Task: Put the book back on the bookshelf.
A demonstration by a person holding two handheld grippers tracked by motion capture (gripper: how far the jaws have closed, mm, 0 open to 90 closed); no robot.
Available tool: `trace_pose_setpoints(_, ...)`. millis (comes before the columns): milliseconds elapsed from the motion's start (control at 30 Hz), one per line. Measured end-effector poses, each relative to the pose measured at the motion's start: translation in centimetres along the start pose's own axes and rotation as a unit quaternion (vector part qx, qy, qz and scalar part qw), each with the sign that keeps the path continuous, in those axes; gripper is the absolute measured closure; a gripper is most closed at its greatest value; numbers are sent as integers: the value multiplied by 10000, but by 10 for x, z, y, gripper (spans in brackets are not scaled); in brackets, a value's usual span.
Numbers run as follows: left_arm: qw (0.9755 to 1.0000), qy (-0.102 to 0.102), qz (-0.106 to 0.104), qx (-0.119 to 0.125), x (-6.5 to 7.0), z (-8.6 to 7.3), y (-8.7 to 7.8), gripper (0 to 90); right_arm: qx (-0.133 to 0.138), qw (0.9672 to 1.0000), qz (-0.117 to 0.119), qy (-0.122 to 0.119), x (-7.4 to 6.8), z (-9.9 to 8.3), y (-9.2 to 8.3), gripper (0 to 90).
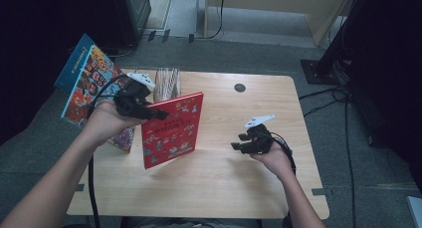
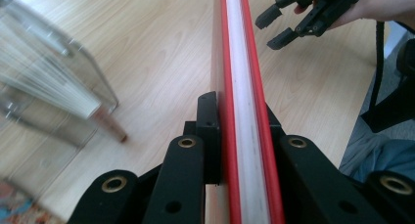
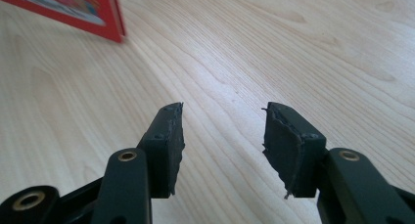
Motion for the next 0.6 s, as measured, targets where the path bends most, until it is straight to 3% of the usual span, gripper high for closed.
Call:
trace_pose_setpoints(267,9985,-472,244,136,-19,-26,-27,799,-103,9996,-261,89,14,-4,17,485)
trace_pose_setpoints(600,9941,-919,521,242,-39,-50,-51,798,15,9991,-426,56,26,-7,37,499)
Point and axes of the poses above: each handheld gripper's, and its own axes: y roughly forward along the jaws, z roughly out of its top, x roughly to its right, the point moved 8 cm from there along y, roughly forward along the jaws, and after that the axes turned 5 degrees about z, right-handed, at the moved point
